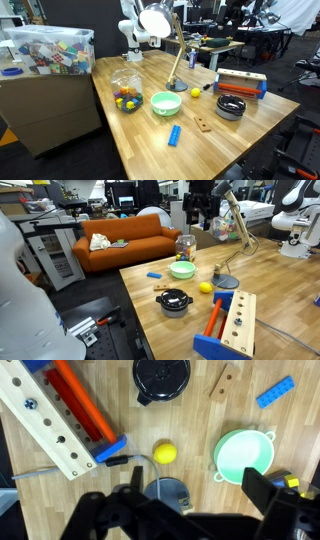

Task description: Turn off the desk lamp switch

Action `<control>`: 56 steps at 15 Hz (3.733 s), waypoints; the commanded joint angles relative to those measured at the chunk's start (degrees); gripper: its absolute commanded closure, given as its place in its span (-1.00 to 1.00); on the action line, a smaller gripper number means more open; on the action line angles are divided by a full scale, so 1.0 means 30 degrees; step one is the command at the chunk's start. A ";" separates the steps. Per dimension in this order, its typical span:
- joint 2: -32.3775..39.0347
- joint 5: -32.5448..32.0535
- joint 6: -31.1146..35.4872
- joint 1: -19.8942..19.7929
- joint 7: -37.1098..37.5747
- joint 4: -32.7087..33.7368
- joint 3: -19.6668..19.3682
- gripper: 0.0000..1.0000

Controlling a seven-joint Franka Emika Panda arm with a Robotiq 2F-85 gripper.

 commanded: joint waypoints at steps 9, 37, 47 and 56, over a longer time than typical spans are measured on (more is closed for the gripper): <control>0.1364 -0.2002 -0.0452 -0.0244 -0.4036 0.1498 0.0061 -1.00; 0.9583 -0.2743 -0.0217 -0.1329 -0.4077 0.8230 0.0005 -1.00; 1.3022 -0.3192 -0.0519 -0.1213 -0.2511 1.1044 -0.0067 0.48; 1.4392 -0.3468 -0.1386 -0.1308 -0.1629 1.1950 -0.0460 1.00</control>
